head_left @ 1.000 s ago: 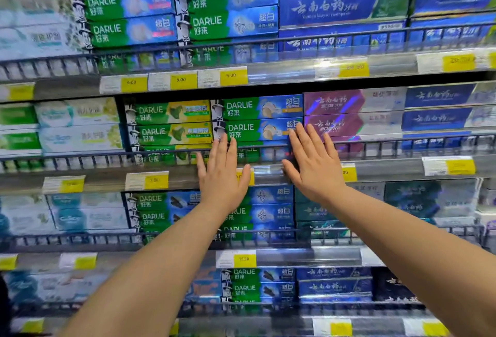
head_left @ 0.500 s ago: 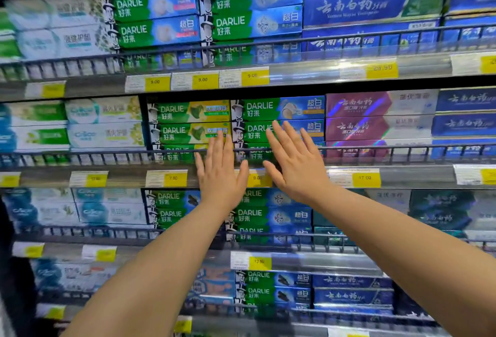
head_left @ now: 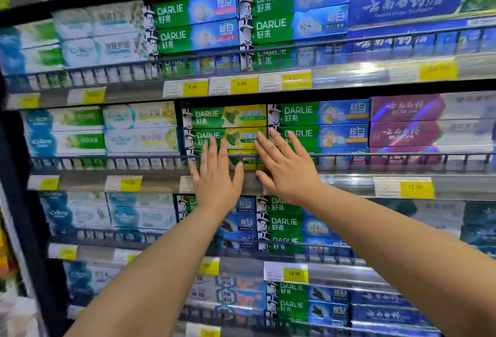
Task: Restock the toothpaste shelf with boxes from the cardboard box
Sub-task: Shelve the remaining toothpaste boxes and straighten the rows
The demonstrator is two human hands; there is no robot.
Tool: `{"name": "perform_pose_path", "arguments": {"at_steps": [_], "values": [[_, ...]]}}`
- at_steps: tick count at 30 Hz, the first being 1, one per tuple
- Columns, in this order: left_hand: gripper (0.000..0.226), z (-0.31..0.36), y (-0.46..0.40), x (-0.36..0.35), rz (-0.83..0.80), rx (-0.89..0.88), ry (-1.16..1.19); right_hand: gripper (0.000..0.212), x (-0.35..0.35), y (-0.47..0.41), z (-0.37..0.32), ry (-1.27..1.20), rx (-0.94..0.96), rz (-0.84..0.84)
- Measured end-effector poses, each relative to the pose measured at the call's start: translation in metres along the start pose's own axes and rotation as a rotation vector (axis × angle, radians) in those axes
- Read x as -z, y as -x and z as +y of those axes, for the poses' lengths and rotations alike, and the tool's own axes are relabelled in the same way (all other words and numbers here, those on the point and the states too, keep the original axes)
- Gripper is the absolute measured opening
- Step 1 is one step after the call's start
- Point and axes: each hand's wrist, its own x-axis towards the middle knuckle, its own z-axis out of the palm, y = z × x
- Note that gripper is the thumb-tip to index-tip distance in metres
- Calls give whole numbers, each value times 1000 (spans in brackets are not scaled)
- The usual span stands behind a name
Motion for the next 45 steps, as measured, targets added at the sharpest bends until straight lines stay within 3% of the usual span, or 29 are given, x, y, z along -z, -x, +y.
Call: {"name": "perform_pose_path", "arguments": {"at_steps": [10,17,22,24,29,32,34,38,45], "values": [[63,-5,-1,1,0,-46,17,66,3,-1,-1,39,1,-4],[64,14,-25,30,126,-168,124,62,29,-18,11,45,-37,97],[53,31,-56,58,165,-233,111,61,50,-41,26,47,-48,147],[41,31,-60,65,253,-280,88,58,55,-50,31,43,-12,190],[37,32,-72,75,452,-304,137,38,74,-70,34,13,67,374],[37,31,-94,87,538,-248,211,42,83,-92,32,-1,41,357],[45,28,-111,97,525,-199,220,50,88,-110,33,23,7,290],[58,13,-138,108,349,-112,165,70,96,-137,34,50,-44,132],[62,-2,-147,104,265,-78,67,82,87,-164,35,112,-56,121]]}}
